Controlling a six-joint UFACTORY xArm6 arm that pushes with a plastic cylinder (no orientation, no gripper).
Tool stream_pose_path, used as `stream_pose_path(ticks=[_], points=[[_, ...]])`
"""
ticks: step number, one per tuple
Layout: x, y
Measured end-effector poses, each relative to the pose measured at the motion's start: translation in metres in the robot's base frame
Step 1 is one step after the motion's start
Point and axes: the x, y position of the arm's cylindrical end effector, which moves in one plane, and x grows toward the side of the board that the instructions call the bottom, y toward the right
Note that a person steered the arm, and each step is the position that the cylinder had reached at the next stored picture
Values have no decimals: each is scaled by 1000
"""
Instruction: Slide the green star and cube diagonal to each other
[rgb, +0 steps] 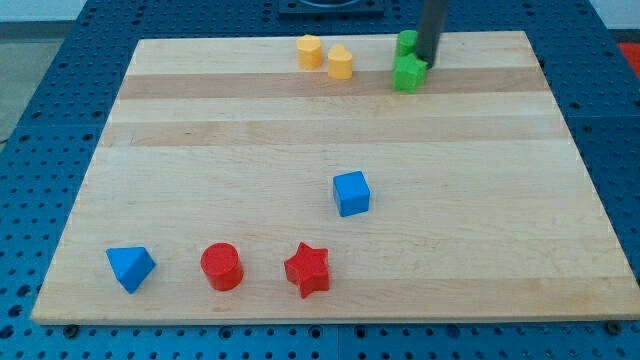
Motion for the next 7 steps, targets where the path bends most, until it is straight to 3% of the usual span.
stream_pose_path(ticks=[1, 3, 4, 6, 7], points=[[57, -10], [111, -117], [163, -119], [171, 16], [220, -11]])
